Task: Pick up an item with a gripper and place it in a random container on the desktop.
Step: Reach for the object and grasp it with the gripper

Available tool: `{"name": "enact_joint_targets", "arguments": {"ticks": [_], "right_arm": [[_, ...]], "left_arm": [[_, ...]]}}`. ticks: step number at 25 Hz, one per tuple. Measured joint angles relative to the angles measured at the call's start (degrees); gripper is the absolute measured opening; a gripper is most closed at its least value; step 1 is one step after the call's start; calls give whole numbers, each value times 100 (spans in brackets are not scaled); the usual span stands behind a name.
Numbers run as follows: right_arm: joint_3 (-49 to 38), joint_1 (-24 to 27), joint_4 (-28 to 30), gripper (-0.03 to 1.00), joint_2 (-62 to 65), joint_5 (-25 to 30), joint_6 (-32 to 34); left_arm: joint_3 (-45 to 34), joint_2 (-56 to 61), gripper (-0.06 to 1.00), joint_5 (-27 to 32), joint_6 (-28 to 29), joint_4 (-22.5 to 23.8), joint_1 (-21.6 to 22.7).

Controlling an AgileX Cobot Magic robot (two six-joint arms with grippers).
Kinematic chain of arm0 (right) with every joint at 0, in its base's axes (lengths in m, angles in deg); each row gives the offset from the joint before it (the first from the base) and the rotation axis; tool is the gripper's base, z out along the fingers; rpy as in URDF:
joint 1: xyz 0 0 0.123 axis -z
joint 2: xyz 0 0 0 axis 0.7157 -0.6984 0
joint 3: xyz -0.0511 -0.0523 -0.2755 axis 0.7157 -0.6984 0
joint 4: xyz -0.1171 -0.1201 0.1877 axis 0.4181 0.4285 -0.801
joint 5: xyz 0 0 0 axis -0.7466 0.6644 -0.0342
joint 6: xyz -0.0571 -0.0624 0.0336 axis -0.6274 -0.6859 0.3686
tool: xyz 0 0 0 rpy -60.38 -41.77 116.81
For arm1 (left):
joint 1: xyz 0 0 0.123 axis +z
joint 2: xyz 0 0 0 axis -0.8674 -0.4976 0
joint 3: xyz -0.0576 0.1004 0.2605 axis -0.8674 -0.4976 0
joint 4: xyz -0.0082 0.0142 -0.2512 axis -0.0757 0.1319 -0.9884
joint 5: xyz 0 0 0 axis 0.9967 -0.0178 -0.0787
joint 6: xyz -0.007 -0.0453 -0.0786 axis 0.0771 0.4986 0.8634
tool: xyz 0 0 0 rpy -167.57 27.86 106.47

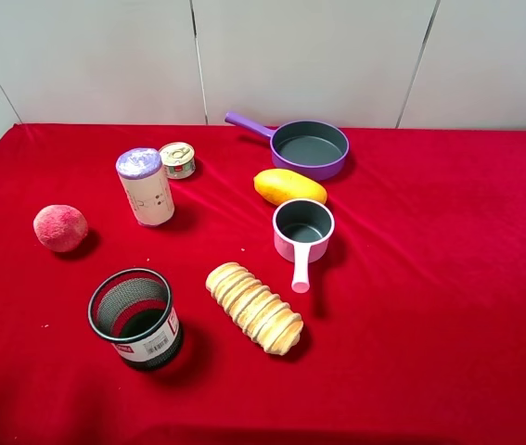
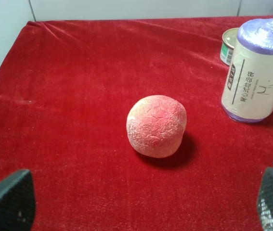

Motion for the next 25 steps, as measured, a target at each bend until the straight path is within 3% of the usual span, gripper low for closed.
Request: {"name": "enact_joint_targets", "arguments": {"ticks": [4,14,25], "right_arm": [[336,0,-6,69,-81,432,0],[2397,0,-22,69,-1555,1951,0],[3559,0,-22,69,-2784,2152,0]], "left_arm": [[0,0,91,0,0,0,0],[0,0,91,0,0,0,0],[0,0,91,0,0,0,0]]}}
